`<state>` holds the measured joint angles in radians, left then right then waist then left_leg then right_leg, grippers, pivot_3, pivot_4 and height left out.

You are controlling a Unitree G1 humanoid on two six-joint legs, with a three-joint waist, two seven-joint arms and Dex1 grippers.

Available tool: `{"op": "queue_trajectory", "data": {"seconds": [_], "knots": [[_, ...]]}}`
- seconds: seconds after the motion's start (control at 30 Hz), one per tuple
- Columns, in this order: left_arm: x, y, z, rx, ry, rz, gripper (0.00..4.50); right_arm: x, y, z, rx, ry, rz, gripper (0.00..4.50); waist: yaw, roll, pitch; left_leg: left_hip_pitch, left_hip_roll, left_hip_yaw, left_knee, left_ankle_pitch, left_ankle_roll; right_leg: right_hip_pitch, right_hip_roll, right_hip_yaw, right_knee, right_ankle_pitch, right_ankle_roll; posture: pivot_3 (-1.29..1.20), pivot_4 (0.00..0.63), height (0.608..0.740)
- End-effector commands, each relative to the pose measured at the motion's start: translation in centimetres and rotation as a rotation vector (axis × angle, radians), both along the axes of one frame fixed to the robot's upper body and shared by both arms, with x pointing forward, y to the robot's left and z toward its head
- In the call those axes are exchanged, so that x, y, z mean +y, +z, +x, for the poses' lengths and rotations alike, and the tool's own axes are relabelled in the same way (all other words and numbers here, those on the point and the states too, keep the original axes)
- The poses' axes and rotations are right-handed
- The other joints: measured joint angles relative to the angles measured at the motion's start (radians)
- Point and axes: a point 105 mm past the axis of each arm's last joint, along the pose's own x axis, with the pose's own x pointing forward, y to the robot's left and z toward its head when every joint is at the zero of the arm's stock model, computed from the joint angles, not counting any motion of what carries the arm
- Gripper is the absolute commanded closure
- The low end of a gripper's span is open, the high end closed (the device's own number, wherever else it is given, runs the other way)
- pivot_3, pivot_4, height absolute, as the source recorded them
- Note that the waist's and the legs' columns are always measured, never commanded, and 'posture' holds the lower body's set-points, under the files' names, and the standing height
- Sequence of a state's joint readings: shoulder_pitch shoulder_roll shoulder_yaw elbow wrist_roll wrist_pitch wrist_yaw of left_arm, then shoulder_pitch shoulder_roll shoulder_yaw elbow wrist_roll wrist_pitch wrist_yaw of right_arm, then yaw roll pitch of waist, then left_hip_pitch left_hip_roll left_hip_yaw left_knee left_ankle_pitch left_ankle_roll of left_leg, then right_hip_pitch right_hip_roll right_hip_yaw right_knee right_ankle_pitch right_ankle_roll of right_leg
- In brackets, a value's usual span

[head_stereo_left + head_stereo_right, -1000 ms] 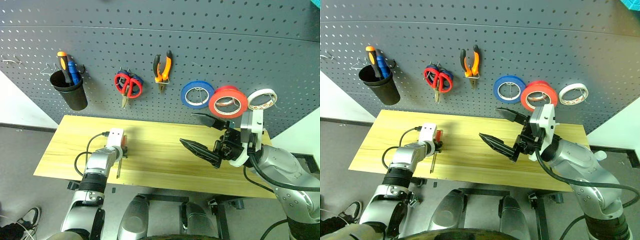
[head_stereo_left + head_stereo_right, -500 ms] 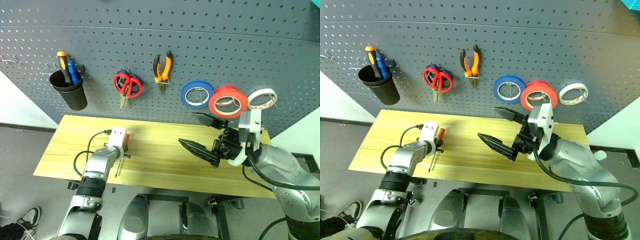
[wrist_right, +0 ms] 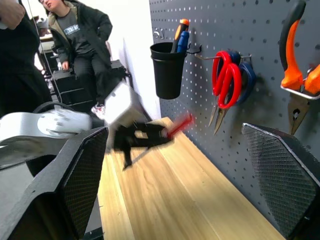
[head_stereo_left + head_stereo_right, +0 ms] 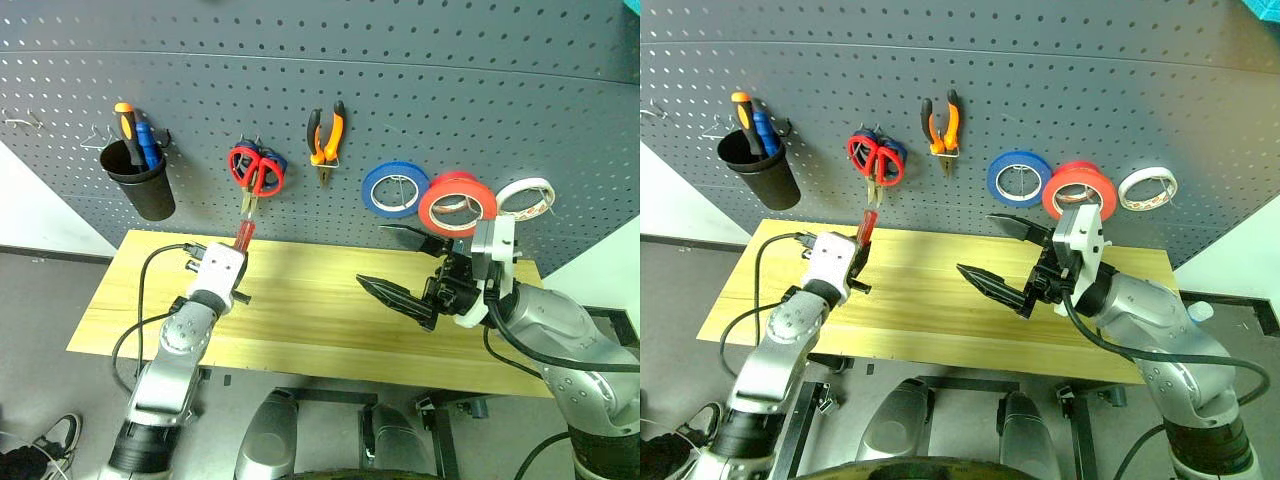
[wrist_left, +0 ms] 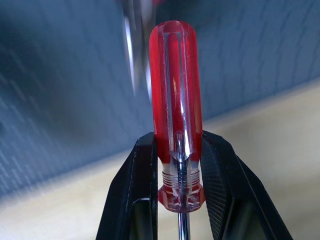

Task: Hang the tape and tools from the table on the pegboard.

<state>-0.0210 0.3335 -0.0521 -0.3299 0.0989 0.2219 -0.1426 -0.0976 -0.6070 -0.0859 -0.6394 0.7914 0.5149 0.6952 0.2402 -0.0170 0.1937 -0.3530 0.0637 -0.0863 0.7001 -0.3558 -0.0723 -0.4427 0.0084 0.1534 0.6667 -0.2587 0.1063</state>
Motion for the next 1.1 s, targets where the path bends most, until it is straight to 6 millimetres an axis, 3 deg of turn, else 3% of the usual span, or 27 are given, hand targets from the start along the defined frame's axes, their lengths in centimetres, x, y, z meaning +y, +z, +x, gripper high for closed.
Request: {"op": "queue_trajectory", "data": {"seconds": [0.03, 0.4, 0.7, 0.9, 1.1], "knots": [[-0.4, 5.7, -1.0, -0.302, -0.008, 0.102, 3.68, 0.0, 0.8, 0.0, -0.044, 0.014, 0.007, 0.0, 0.003, 0.0, -0.001, 0.0, 0.0, 0.0, 0.0, 0.0, 0.0, 0.0, 0.0, 0.0, 0.0, 0.0, 0.0, 0.32, 0.109, 0.677], [-1.9, 14.2, -0.7, -0.619, -0.032, 0.114, 3.68, -0.3, 0.6, 0.7, -0.042, 0.025, -0.006, 0.0, 0.028, 0.0, -0.002, 0.0, 0.0, 0.0, 0.0, 0.0, 0.0, 0.0, 0.0, 0.0, 0.0, 0.002, 0.003, 0.32, 0.101, 0.677], [1.9, 18.5, 1.8, -0.733, 0.097, 0.155, 3.68, -0.2, 1.0, 0.4, -0.056, 0.049, 0.012, 0.0, 0.037, 0.0, -0.003, 0.001, 0.0, 0.0, 0.0, 0.0, 0.0, 0.0, 0.0, 0.0, 0.0, 0.002, 0.003, 0.32, 0.101, 0.677], [4.2, 19.9, 3.4, -0.774, 0.16, 0.173, 3.68, 0.6, 3.2, 0.1, -0.118, 0.075, 0.094, 0.0, 0.047, 0.0, -0.003, 0.0, 0.0, 0.0, 0.0, 0.0, 0.0, 0.0, 0.0, -0.001, 0.0, 0.002, 0.003, 0.31, 0.1, 0.677], [5.6, 20.8, 4.7, -0.795, 0.19, 0.163, 3.68, 1.0, 3.9, -0.2, -0.131, 0.092, 0.108, 0.0, 0.049, 0.0, -0.003, 0.0, 0.0, 0.0, 0.0, 0.0, 0.0, 0.0, 0.0, -0.001, 0.0, 0.002, 0.003, 0.31, 0.099, 0.677]]}}
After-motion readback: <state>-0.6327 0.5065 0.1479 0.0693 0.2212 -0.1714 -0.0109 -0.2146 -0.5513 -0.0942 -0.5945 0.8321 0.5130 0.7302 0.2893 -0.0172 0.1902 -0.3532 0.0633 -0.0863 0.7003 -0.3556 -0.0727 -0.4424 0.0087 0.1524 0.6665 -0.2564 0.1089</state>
